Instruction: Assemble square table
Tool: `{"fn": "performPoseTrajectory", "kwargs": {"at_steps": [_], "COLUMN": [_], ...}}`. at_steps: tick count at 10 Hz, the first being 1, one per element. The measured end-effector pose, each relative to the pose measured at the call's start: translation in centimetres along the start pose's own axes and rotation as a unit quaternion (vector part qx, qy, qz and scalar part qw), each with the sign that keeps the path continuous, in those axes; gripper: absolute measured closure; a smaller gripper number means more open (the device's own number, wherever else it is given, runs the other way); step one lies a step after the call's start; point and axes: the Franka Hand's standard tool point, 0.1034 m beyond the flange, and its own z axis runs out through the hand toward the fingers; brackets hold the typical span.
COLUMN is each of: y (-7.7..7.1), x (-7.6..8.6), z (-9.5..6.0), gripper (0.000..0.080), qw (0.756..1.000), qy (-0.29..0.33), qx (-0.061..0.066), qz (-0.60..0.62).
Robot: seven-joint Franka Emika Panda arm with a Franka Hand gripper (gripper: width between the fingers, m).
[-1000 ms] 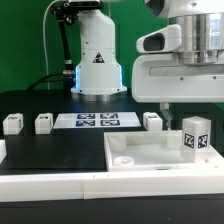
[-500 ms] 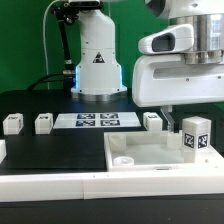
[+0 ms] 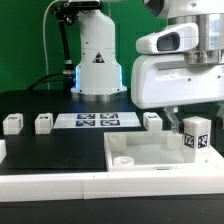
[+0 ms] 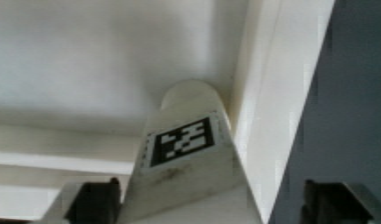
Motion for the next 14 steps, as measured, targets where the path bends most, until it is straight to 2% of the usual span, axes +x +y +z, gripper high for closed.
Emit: {"fn": "performPoseTrajectory", "kwargs": {"at_steps": [1, 2, 5, 8, 10, 14], "y": [0.09, 0.29, 0.30, 0.36, 0.40, 0.49], "x": [0.00, -0.03, -0.03, -0.01, 0.00, 0.01], "z": [0.00, 0.03, 0.03, 0.02, 0.01, 0.00], "gripper": [0.0466, 0.0509, 0.0509, 0.0509, 0.0509, 0.0509], "qw": [1.000, 1.000, 1.000, 0.992, 0.977, 0.916], "qy": [0.000, 0.000, 0.000, 0.000, 0.001, 0.003], "qx": [0.000, -0.001, -0.001, 0.000, 0.000, -0.001], "qz": [0.000, 0.002, 0.014, 0.124, 0.215, 0.400]}}
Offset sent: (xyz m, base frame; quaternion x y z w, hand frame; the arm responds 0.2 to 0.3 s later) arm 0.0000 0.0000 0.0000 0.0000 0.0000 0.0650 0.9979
